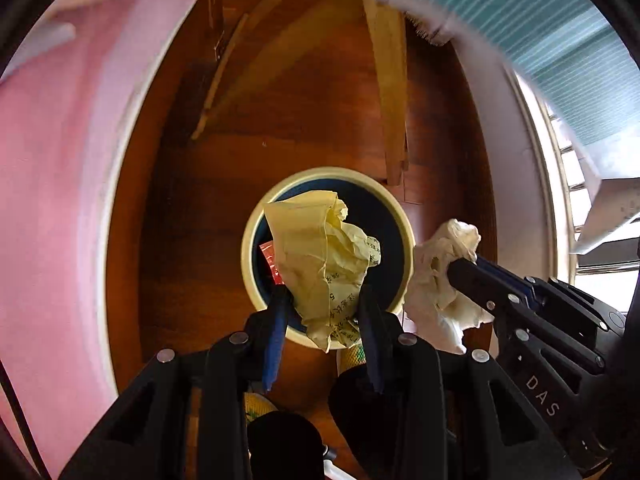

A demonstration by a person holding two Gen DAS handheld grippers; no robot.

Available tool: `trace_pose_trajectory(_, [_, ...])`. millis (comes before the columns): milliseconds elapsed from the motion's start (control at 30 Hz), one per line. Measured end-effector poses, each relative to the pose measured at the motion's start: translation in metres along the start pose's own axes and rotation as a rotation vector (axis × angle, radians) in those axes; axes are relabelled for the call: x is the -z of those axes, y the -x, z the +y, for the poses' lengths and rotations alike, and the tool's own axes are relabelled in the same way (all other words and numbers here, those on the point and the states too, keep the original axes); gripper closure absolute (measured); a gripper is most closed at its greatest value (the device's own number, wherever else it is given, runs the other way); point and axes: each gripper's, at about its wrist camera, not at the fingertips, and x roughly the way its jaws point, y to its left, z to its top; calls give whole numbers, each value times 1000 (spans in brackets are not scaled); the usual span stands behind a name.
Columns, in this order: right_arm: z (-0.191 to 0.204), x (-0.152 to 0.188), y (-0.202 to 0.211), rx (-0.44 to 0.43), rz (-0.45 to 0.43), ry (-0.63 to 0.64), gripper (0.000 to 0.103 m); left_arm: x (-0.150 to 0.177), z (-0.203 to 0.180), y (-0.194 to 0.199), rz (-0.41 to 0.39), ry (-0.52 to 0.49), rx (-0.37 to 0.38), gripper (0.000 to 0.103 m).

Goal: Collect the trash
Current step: 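Open both tools to drop the papers into the bin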

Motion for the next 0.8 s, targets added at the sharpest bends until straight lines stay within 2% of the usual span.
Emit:
trace_pose_trajectory(100, [-7, -3, -27, -8, -11, -7, 88, -2, 3, -29, -5, -11, -2, 67])
trace_pose_trajectory(167, [-15, -7, -42, -8, -3, -32, 87, -5, 5, -45, -4, -7, 10, 62])
trace_pose_trajectory(200, [-19, -8, -50, -6, 8, -49, 81, -6, 8, -51, 4, 0, 23, 55])
trace_pose_trajectory(300, [-30, -14, -65, 3, 22, -92, 75, -7, 18, -64, -6, 30, 17, 33])
trace_pose_trajectory(333, [-32, -15, -68, 12, 24, -94, 67, -7, 21, -65, -18, 38, 21, 28])
trace_pose_trajectory(400, [-32, -14, -74, 20, 29, -91, 59, -6, 25, -67, -30, 53, 26, 24])
trace_pose_trajectory(600, [-31, -12, -67, 45, 45, -69, 59, 0, 46, -52, -48, 111, -8, 23])
trace_pose_trajectory(800, [-16, -9, -31, 97, 100, -40, 58, 10, 54, -1, -71, 193, -30, 23])
